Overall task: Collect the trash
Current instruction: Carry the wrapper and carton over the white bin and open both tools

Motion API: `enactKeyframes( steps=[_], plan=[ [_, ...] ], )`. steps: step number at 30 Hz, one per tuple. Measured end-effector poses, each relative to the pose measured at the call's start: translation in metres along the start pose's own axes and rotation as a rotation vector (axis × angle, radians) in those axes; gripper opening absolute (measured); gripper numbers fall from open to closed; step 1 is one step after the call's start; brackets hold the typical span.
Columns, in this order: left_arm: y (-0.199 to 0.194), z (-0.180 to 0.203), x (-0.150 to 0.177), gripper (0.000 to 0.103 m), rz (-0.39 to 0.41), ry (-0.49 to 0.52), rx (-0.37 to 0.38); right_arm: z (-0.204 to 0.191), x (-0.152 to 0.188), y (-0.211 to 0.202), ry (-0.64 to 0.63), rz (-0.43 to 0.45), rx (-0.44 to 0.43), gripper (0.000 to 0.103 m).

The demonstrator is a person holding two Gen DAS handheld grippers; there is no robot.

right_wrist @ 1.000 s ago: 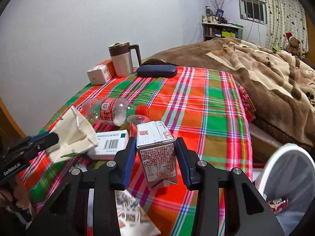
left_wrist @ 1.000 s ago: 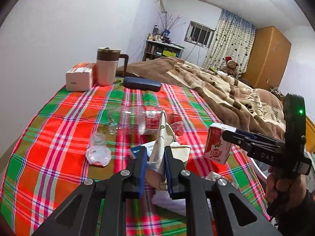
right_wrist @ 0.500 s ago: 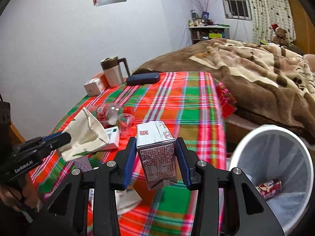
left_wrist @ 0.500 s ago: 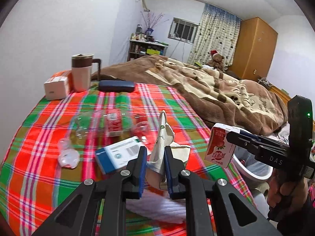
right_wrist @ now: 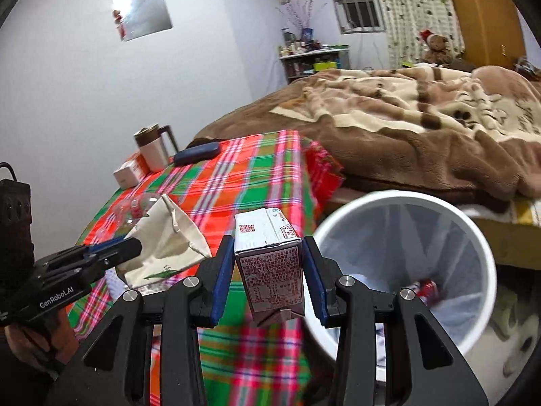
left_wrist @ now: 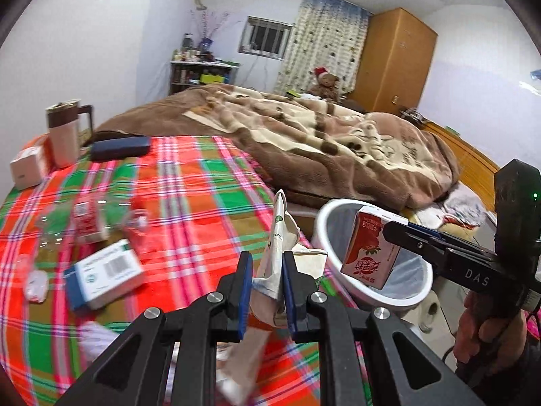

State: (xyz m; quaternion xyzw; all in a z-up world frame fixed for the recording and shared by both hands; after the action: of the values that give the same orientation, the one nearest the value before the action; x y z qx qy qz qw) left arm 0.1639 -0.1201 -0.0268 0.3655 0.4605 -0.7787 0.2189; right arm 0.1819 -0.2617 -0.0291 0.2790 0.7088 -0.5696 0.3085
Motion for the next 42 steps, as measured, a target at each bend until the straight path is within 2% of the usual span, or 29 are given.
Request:
enactKeyframes(
  steps=[12, 27, 37, 38, 39, 40, 42],
  plan=[
    [0.046, 0.050, -0.002, 0.018, -0.067, 0.046, 0.092, 0.063, 0.013, -0.013, 0.109, -0.006, 0.105, 0.041],
    [0.102, 0.091, 0.007, 0.018, -0.157, 0.092, 0.156, 0.098, 0.034, -0.008, 0.170, -0.061, 0.149, 0.041],
    [0.126, 0.096, 0.012, 0.020, -0.209, 0.079, 0.179, 0.108, 0.039, -0.006, 0.186, -0.087, 0.153, 0.042],
    [0.127, 0.096, 0.012, 0.020, -0.208, 0.077, 0.184, 0.108, 0.039, -0.006, 0.187, -0.084, 0.157, 0.045],
    [0.127, 0.096, 0.011, 0.021, -0.208, 0.076, 0.188, 0.108, 0.038, -0.007, 0.188, -0.081, 0.160, 0.053],
    [0.126, 0.096, 0.010, 0.024, -0.204, 0.073, 0.191, 0.107, 0.037, -0.008, 0.188, -0.075, 0.160, 0.057],
    [0.123, 0.097, 0.007, 0.030, -0.189, 0.072, 0.197, 0.106, 0.036, -0.009, 0.184, -0.070, 0.155, 0.059]
  ],
)
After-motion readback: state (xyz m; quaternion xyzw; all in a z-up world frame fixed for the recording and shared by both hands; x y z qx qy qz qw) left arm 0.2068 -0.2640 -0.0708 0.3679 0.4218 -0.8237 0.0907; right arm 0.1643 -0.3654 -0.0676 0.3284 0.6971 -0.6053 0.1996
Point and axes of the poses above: each gripper's, at about its wrist camera, not at the fingertips, and y roughly the way its jaws point, z to its right, x to its underside, the point moved 6 cm from there along y, roughly the way its jaws point, and after that the axes turned 8 degrees about x, right-handed, at the moved point
